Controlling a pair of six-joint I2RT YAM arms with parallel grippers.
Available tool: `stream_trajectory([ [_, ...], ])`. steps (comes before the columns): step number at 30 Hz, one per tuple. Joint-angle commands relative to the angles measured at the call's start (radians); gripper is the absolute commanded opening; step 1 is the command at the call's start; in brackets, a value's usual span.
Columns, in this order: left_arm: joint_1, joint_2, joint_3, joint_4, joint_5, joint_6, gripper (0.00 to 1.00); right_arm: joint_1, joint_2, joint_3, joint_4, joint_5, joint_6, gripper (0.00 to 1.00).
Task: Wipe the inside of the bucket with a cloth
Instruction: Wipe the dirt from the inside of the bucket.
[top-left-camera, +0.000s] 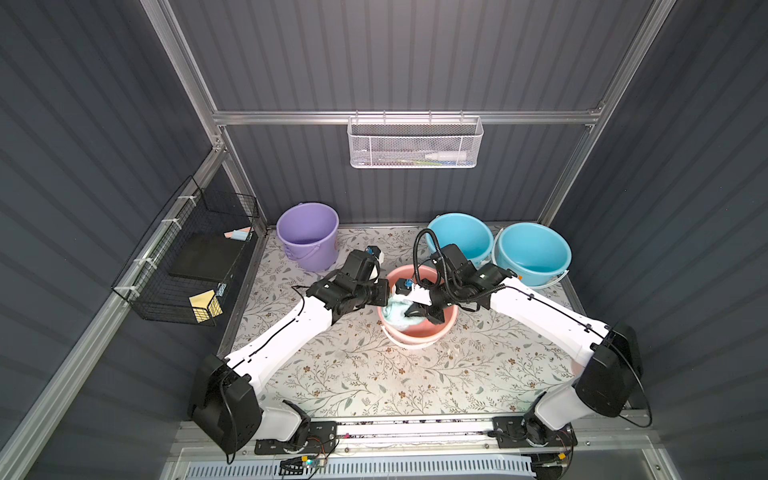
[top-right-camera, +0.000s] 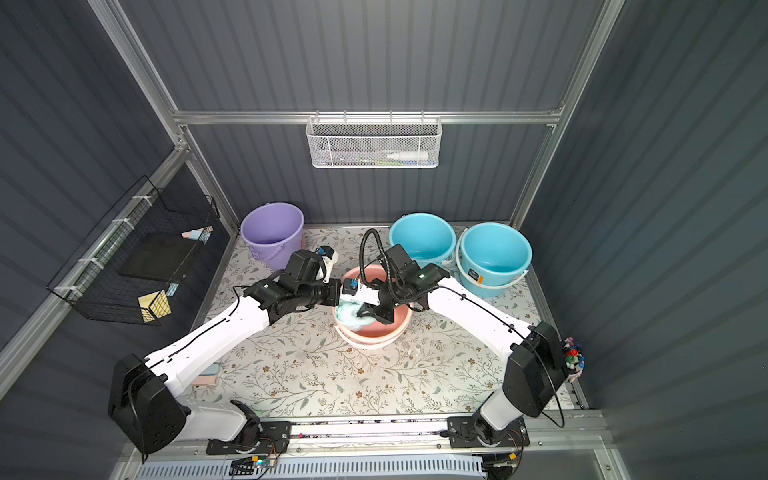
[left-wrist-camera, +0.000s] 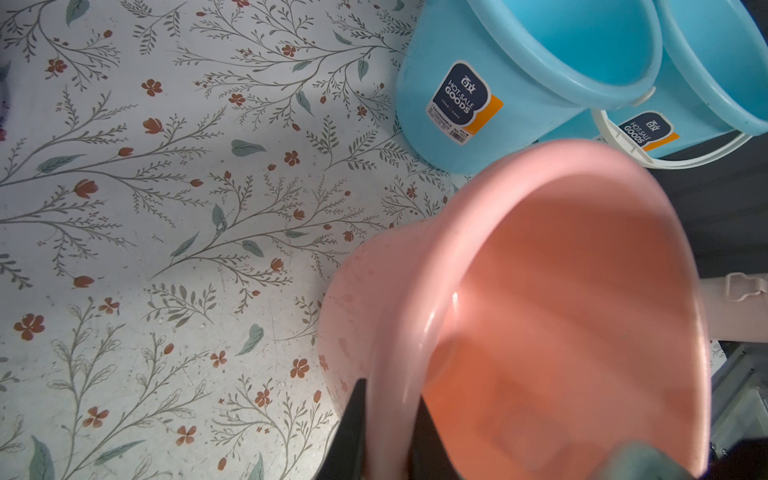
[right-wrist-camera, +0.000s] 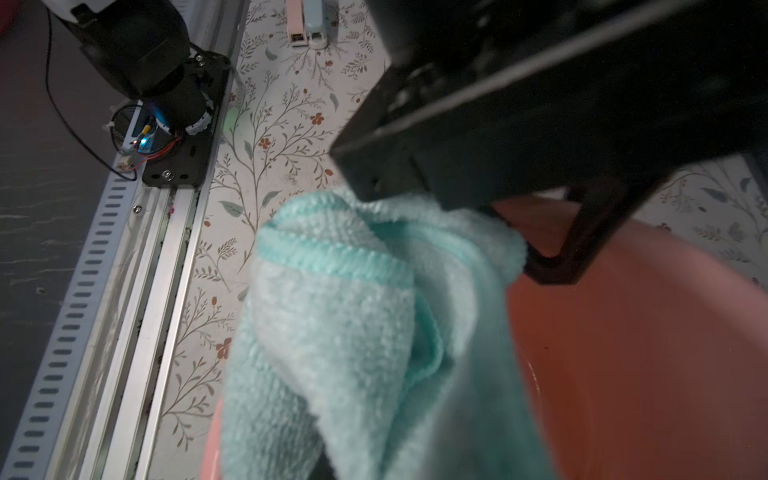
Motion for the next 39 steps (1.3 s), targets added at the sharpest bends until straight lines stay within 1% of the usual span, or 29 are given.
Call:
stream_trajectory([
  [1,0.0,-0.044,0.03,0.02,0.016,-0.007,0.0,0.003,0.02,0.029,0.195,0.077,0.052,0.0],
  [2,0.001,-0.045,0.031,0.02,0.016,-0.007,0.0,0.002,0.027,0.034,0.218,0.12,0.055,0.0],
  [6,0.001,-0.048,0.034,0.016,0.019,-0.009,0.0,0.0,0.05,0.037,0.328,0.357,0.078,0.0],
  [9,0.0,-0.051,0.036,0.017,0.019,-0.01,0.0,0.0,0.065,0.035,0.393,0.492,0.073,0.0],
  [14,-0.001,-0.056,0.034,0.013,0.016,-0.012,0.0,-0.001,0.089,0.041,0.441,0.674,0.009,0.0],
  [16,-0.001,-0.058,0.034,0.01,0.014,-0.011,0.0,-0.003,0.091,0.042,0.438,0.746,-0.024,0.0],
  [20,-0.001,-0.063,0.031,0.008,0.011,-0.012,0.0,-0.005,0.068,0.027,0.392,0.849,-0.095,0.0],
  [26,0.0,-0.064,0.026,0.009,0.006,-0.014,0.0,-0.005,-0.019,-0.006,0.207,0.922,-0.165,0.0],
  [32,-0.001,-0.06,0.024,0.008,0.004,-0.012,0.0,-0.006,-0.118,-0.047,-0.074,0.954,-0.205,0.0],
  [36,-0.001,-0.055,0.024,0.008,0.005,-0.009,0.0,-0.006,-0.168,-0.044,-0.269,0.891,-0.196,0.0],
  [39,-0.001,-0.055,0.028,0.008,0.0,-0.007,0.0,-0.005,-0.195,-0.031,-0.4,0.789,-0.189,0.0],
])
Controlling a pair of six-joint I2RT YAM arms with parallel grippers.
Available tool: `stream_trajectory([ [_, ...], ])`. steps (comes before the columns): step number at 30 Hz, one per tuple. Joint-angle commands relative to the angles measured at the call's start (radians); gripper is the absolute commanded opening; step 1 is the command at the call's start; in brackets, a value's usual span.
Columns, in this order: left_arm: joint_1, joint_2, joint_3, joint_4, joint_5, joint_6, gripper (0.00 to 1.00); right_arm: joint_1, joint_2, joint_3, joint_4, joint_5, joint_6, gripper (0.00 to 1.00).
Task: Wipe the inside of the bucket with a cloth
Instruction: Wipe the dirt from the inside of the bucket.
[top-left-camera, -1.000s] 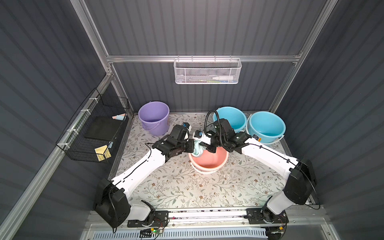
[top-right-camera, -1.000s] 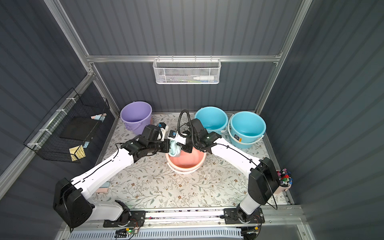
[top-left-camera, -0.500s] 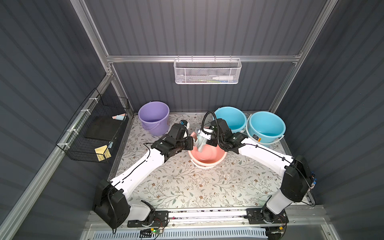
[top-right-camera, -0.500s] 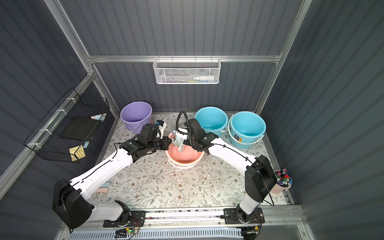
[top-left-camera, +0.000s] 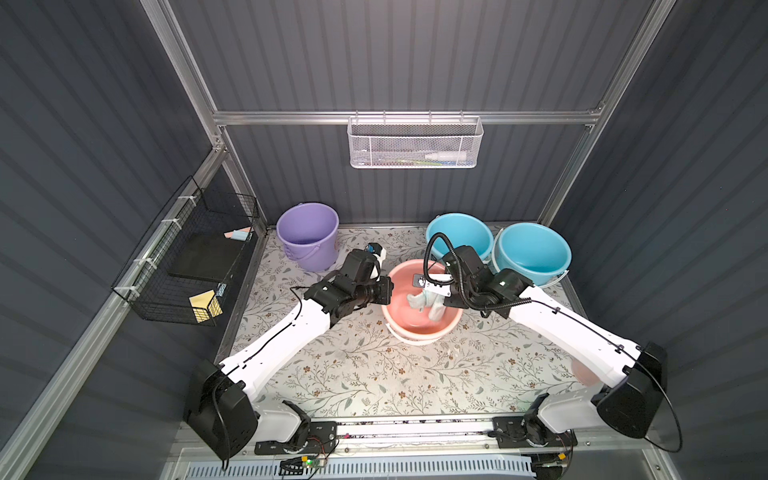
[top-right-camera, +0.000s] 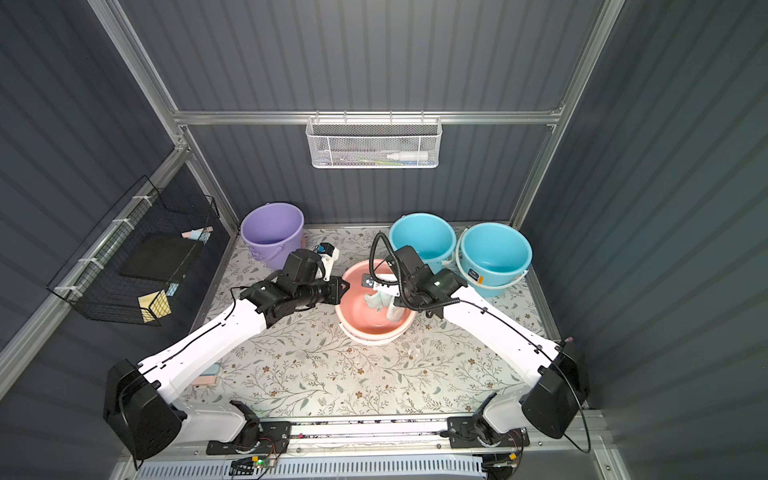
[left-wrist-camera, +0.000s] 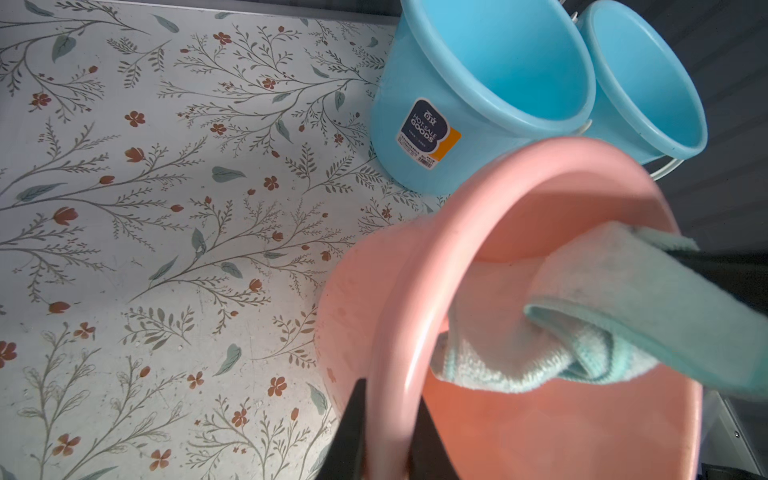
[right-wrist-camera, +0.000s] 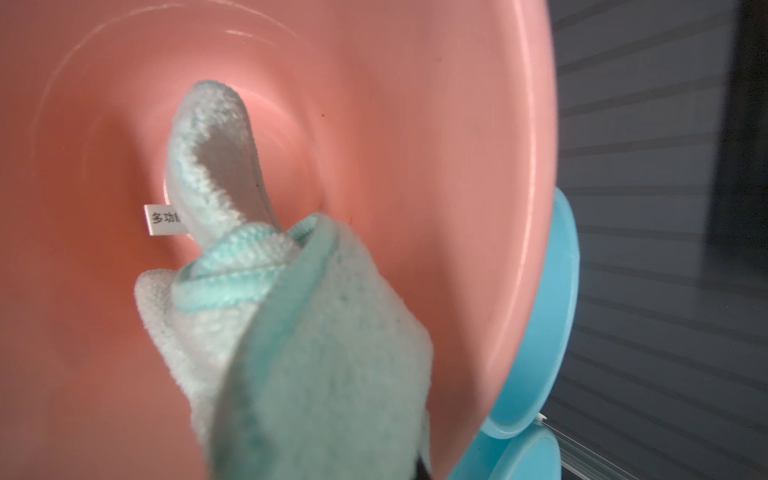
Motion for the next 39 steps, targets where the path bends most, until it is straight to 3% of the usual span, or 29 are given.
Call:
stream_trajectory([
  [1,0.012,-0.025,0.028,-0.03,-0.009,0.011,0.0,-0.017,-0.031,0.011,-0.277,-0.07,-0.004,0.0],
  [6,0.012,-0.02,0.033,-0.029,-0.009,0.012,0.0,-0.017,-0.031,0.051,-0.415,-0.295,0.036,0.0],
  [11,0.011,-0.013,0.039,-0.027,-0.007,0.01,0.0,-0.017,0.002,0.054,-0.418,-0.555,0.074,0.0],
  [15,0.012,-0.013,0.044,-0.029,-0.006,0.01,0.0,-0.013,0.034,0.029,-0.313,-0.816,0.093,0.0],
  [20,0.011,-0.014,0.042,-0.031,-0.003,0.011,0.0,0.014,0.072,-0.014,-0.057,-0.953,0.224,0.0],
  [30,0.011,-0.019,0.035,-0.027,0.006,0.008,0.0,0.048,0.185,0.085,0.236,-0.819,0.386,0.0],
  [33,0.011,-0.019,0.03,-0.026,0.01,0.008,0.0,0.046,0.204,0.115,0.313,-0.709,0.415,0.0],
  [39,0.012,-0.026,0.03,-0.03,0.005,0.011,0.0,0.046,0.238,0.152,0.399,-0.366,0.428,0.0],
])
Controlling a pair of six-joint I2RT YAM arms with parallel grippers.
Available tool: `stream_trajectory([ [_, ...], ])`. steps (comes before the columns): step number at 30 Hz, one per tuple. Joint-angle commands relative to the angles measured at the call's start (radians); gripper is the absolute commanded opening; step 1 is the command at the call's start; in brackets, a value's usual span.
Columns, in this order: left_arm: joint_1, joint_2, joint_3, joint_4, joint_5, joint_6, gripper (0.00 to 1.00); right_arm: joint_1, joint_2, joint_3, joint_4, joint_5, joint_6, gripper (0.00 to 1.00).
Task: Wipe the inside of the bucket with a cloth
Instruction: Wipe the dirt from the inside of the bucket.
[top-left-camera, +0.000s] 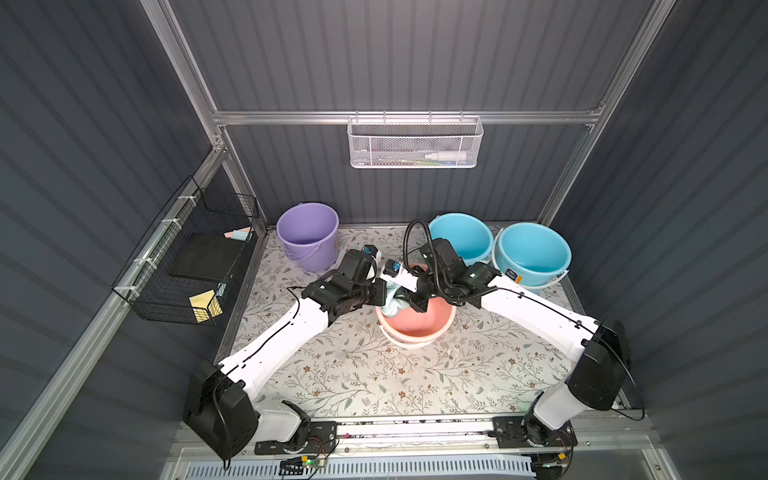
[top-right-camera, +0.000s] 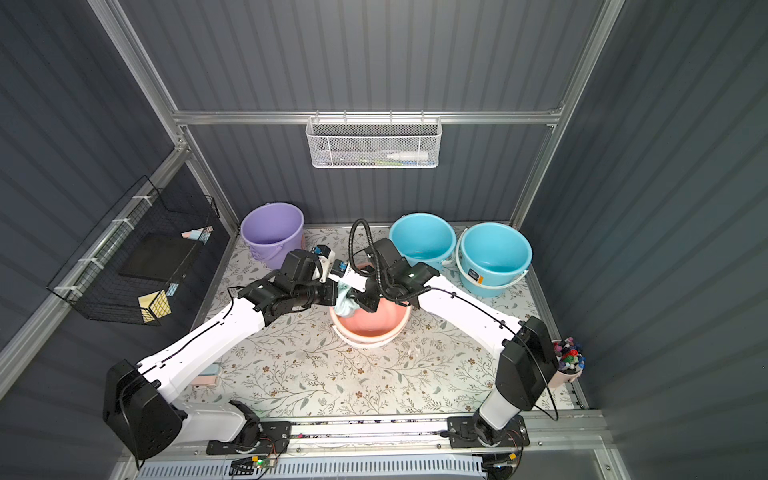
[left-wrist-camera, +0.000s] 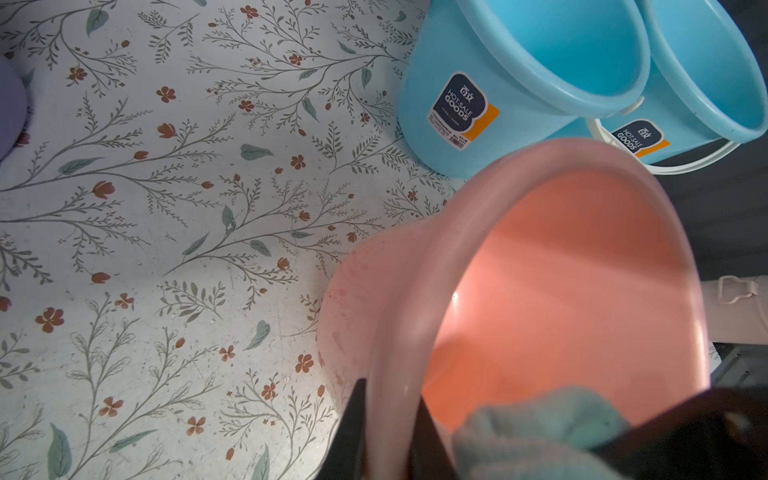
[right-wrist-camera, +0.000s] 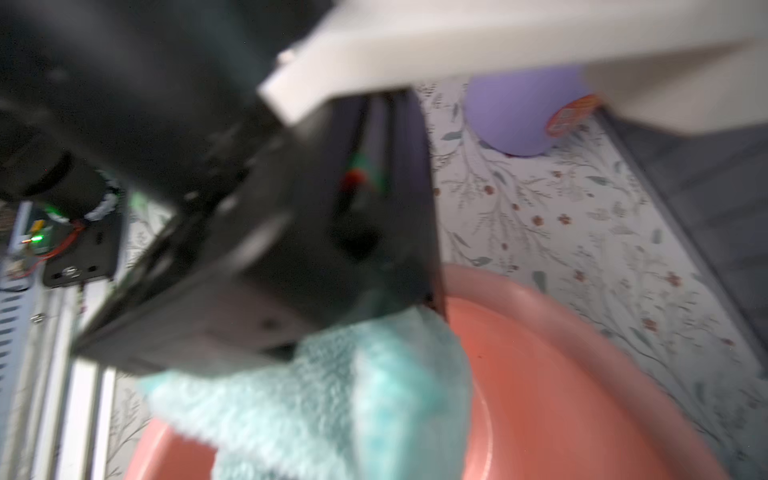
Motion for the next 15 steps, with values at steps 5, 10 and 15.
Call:
stream_trajectory([
  [5,-0.003,-0.031,0.026,0.023,0.015,-0.008,0.0,0.003,0.037,0.073,0.054,0.486,-0.023,0.0],
  [10,-0.003,-0.034,0.028,0.021,0.007,-0.008,0.0,0.001,0.021,0.043,-0.037,0.711,-0.095,0.0],
  [15,-0.003,-0.031,0.03,0.02,-0.002,-0.012,0.0,0.001,-0.036,-0.03,-0.154,0.853,-0.133,0.0],
])
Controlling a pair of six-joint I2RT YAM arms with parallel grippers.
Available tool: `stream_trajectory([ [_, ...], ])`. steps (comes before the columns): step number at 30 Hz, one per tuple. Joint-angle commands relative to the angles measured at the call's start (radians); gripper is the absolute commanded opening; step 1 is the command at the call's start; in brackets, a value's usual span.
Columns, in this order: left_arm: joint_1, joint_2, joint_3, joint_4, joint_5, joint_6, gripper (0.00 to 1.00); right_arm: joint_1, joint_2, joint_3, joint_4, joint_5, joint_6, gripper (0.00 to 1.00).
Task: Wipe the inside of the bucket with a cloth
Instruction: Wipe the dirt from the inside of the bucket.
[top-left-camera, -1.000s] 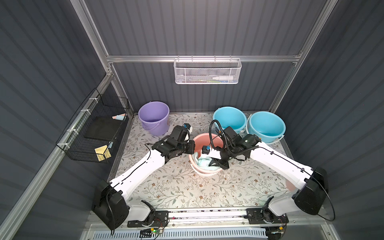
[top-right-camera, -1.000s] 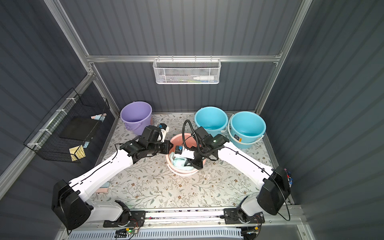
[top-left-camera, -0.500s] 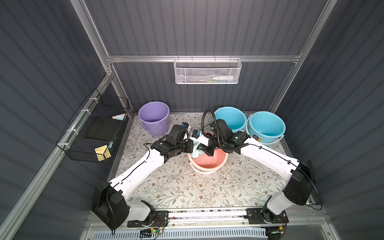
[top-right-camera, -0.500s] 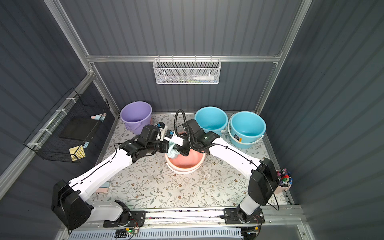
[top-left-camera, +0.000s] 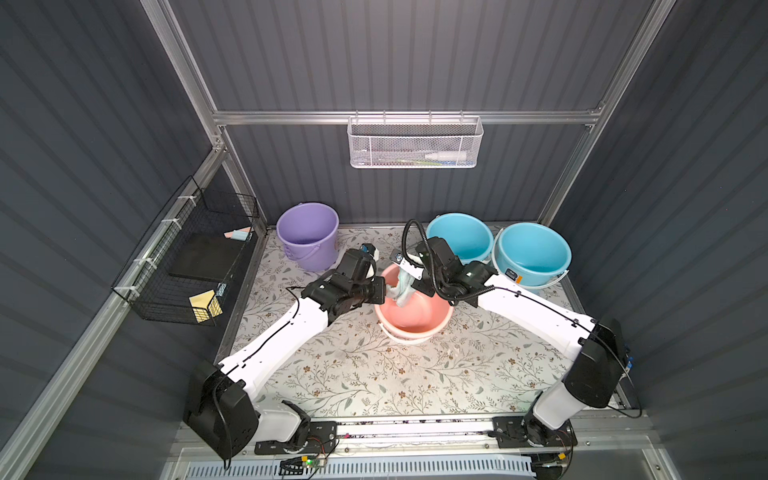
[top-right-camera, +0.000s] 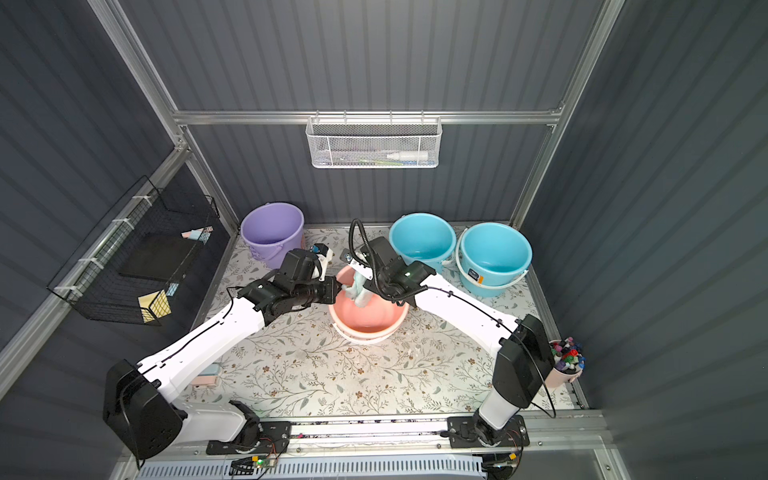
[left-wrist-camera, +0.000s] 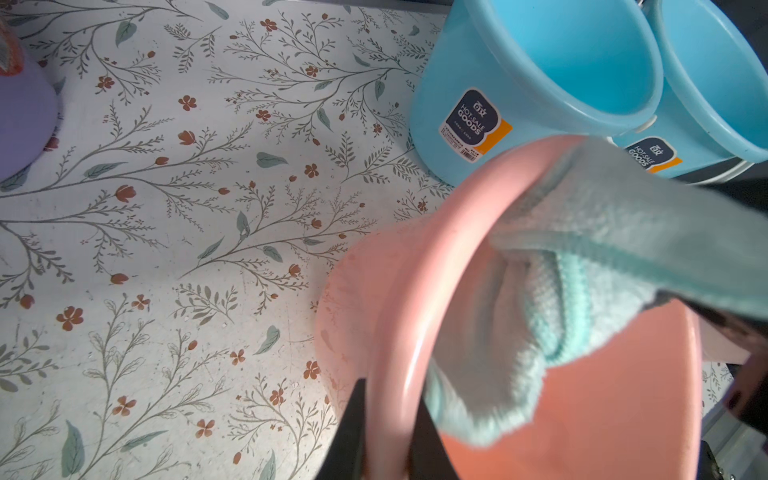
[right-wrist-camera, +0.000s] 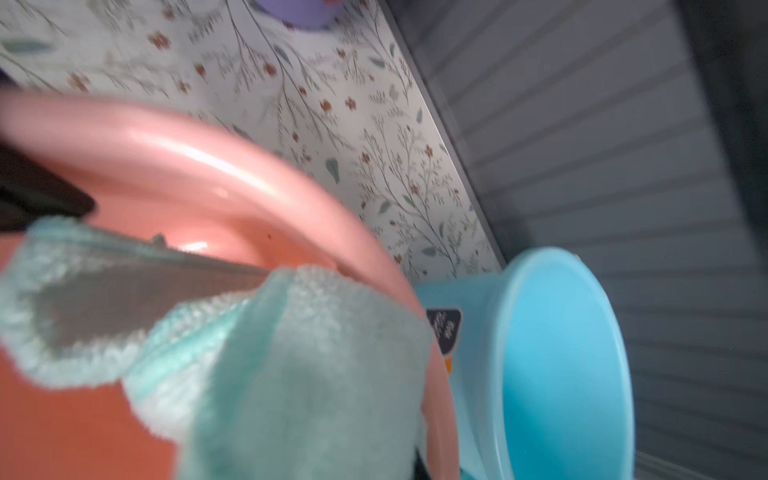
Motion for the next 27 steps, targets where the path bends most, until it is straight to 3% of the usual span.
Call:
stream_trajectory([
  [1,-0.007,-0.03,0.03,0.007,0.023,-0.004,0.0,-0.012,-0.049,-0.037,-0.121,0.206,-0.03,0.0],
  [5,-0.007,-0.023,0.035,0.004,0.007,-0.015,0.0,-0.01,-0.109,-0.062,-0.266,0.17,0.029,0.0],
  [11,-0.007,-0.003,0.05,-0.004,-0.028,-0.048,0.0,-0.01,-0.23,-0.071,-0.43,-0.12,0.152,0.0],
  [19,-0.004,0.089,0.089,-0.064,-0.116,-0.147,0.0,-0.012,-0.446,-0.142,-0.203,-0.452,0.318,0.0],
  [23,0.016,0.126,0.131,-0.067,-0.144,-0.182,0.0,-0.012,-0.516,-0.154,-0.095,-0.433,0.389,0.0],
  [27,0.086,0.167,0.167,-0.065,-0.143,-0.192,0.0,-0.012,-0.558,-0.14,-0.101,-0.27,0.372,0.0],
])
